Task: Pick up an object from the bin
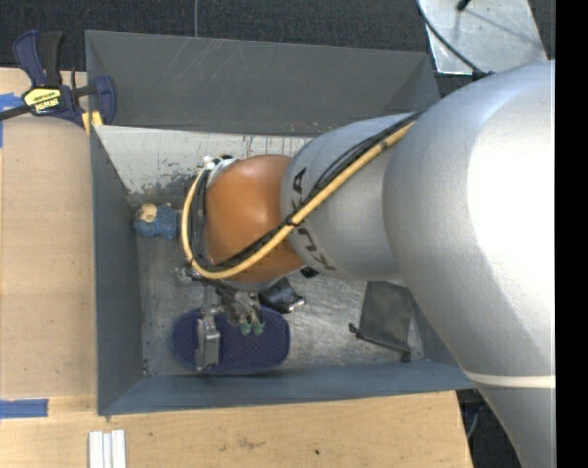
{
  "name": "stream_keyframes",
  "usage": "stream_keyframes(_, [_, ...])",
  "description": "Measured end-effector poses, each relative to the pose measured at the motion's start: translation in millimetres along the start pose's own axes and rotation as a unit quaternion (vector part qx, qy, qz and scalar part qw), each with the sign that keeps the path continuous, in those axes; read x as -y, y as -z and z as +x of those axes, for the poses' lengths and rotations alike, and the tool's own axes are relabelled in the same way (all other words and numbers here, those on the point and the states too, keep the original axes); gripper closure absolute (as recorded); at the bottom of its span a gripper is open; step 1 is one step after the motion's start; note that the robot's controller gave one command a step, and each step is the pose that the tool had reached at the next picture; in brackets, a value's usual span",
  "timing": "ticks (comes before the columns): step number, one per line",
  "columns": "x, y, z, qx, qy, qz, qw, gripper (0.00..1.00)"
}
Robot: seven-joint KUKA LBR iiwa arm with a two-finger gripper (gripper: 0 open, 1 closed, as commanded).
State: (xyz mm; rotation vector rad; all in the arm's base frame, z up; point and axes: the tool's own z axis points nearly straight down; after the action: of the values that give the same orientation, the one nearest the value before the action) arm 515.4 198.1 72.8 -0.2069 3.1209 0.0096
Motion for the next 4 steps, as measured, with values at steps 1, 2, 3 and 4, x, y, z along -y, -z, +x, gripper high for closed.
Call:
stream_keyframes(1, [10.4,28.6,14.5,-0.0050,-0.110,0.003,0.9939,0.00])
stream_keyframes(2, [18.1,42.5,15.7,-0.0040,-0.181,0.003,0.9836,0.00])
stream_keyframes(3, [23.2,1.2,22.6,-0.0026,-0.253,0.002,0.9674,0.00])
stream_keyframes(4, [23.1,3.4,20.9,-0.0042,-0.253,0.003,0.9674,0.00])
